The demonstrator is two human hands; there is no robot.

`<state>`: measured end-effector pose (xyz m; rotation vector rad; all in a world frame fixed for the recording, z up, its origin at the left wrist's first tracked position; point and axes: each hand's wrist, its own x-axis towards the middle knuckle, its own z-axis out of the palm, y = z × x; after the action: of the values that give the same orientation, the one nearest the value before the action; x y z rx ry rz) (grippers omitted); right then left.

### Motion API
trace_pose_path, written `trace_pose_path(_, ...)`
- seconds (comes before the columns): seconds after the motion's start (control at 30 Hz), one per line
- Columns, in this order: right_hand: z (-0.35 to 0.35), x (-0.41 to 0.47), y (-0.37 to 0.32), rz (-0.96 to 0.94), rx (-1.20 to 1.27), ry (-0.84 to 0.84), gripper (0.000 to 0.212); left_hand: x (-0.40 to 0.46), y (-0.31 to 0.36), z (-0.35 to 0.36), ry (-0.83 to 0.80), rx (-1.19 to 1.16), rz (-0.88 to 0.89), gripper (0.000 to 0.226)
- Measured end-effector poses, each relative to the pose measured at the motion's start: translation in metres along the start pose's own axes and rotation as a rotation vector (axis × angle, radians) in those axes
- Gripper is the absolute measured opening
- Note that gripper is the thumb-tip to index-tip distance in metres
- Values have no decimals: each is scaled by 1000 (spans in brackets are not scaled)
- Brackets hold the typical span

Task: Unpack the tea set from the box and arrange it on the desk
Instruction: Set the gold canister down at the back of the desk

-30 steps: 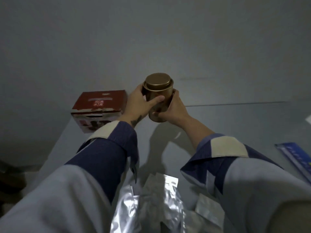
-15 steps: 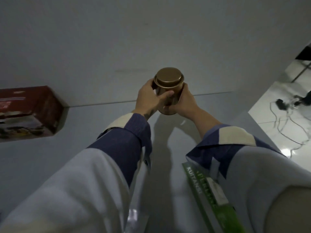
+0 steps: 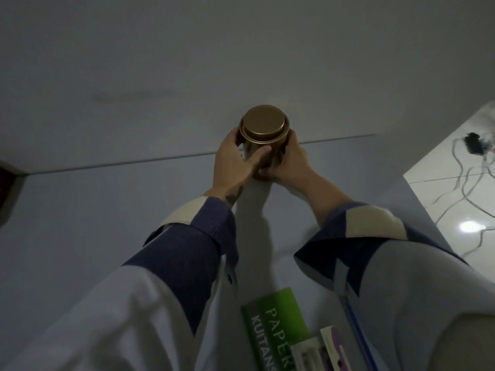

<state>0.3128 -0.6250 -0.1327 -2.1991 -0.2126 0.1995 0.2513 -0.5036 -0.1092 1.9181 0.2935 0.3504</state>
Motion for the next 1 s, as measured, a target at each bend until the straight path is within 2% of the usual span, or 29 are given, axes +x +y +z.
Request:
trace_pose_path(0.2, 12, 10, 7, 31, 170, -16, 109, 11, -11, 4, 1, 51, 17, 63)
trace_pose_path(0.37, 6, 1, -1, 107, 74, -58, 128, 10, -12, -10, -39, 174, 20, 73)
trace_pose_path(0.53, 4, -29, -22, 248, -286, -41, 107, -6, -7, -55, -148, 417, 61, 76)
trace_pose_path(0.67, 20, -69, -58, 327, -443, -179, 90, -33, 0, -110, -255, 629, 111, 70)
trace_pose_path(0.77, 40, -107, -103, 247, -553, -240, 81, -60, 2, -163, -292, 707, 113, 68)
trace_pose_path(1.0, 109, -198, -215, 48, -592, -296, 73, -136, -9, -308, -190, 760, 54, 65)
